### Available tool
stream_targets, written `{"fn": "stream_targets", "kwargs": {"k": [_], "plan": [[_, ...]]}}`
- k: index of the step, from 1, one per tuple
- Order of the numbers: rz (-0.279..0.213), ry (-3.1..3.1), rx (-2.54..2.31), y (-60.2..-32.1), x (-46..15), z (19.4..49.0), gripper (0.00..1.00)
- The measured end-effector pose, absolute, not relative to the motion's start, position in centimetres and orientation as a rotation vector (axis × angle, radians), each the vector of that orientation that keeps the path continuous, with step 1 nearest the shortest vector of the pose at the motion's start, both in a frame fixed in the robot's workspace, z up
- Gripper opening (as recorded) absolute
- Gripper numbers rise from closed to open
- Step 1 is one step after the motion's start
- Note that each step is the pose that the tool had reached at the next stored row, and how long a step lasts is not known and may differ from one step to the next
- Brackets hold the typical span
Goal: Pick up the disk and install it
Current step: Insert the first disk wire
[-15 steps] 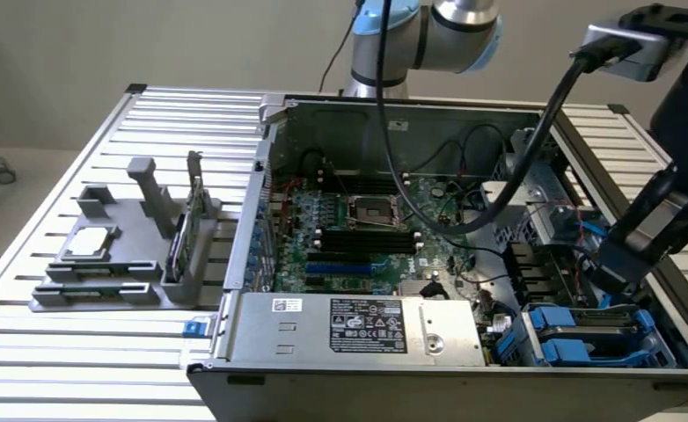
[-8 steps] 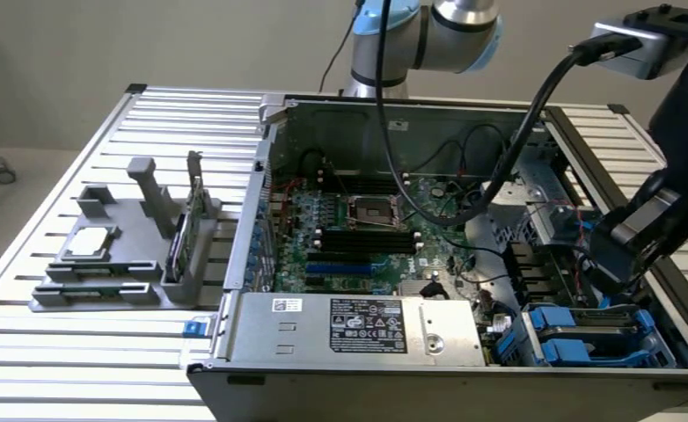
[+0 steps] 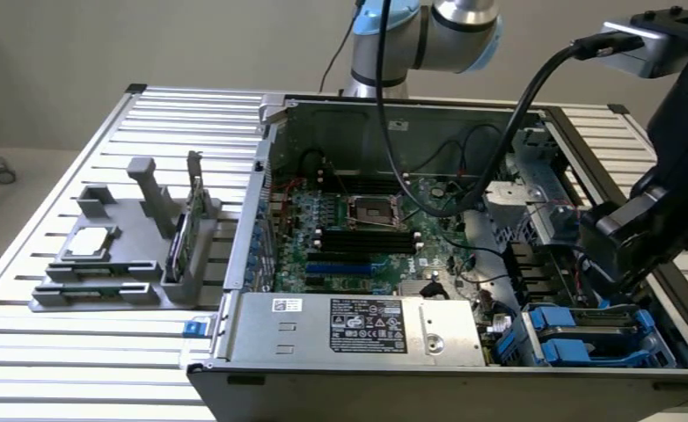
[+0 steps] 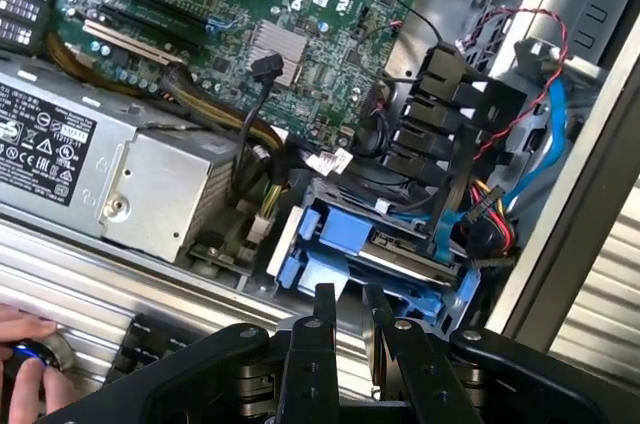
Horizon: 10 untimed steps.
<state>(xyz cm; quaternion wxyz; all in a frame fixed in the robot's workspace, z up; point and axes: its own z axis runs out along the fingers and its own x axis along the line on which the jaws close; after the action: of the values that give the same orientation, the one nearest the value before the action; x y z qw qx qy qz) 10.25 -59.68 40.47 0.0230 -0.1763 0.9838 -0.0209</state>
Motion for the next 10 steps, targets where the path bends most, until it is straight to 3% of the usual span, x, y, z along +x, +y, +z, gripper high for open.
{"fn": "stream_targets", "kwargs": {"k": [10], "plan": [[-0.071, 3.087, -0.265, -59.68, 10.25, 40.11, 0.25]]}}
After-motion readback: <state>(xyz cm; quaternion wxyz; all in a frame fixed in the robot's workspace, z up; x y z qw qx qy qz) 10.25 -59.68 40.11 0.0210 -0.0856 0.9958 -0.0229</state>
